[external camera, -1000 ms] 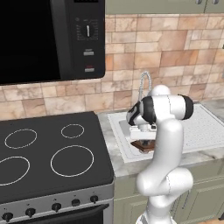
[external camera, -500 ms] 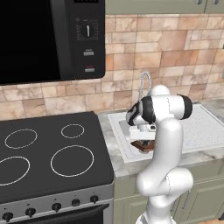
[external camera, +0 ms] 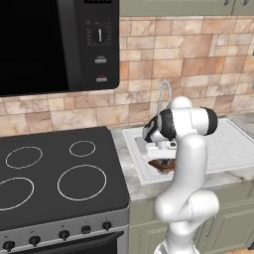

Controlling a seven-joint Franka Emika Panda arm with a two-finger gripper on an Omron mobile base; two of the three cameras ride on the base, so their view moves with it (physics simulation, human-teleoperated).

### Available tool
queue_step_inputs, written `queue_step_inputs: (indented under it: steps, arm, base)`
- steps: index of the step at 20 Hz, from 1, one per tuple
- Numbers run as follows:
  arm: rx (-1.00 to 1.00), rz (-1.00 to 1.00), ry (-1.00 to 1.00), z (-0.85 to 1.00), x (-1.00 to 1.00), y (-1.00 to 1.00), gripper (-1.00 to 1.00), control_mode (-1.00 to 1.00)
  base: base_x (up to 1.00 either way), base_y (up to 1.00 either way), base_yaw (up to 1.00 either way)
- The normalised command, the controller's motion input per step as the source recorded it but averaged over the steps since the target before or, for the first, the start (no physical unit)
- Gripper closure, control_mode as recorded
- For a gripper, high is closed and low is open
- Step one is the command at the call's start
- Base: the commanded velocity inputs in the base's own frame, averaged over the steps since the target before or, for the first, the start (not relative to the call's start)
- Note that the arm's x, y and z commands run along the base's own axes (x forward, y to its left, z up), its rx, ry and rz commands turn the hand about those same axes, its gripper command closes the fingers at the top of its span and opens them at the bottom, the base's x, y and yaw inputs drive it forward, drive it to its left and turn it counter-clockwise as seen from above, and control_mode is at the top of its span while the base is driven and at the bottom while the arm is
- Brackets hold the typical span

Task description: Move the cutting board and knife to the sink. Then move spray from the cabinet to the counter.

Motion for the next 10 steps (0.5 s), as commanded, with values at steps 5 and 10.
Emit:
queue_step_inputs:
  steps: [5, 10]
  arm:
    - [0.01, 0.00, 0.00, -0.23, 0.00, -0.03, 1.00, -1.00]
    - [0.02, 0.00, 0.00, -0.26, 0.00, -0.01, 1.00, -1.00]
  base:
    - [0.00, 0.00, 0.00]
    - [0.00, 0.00, 0.00]
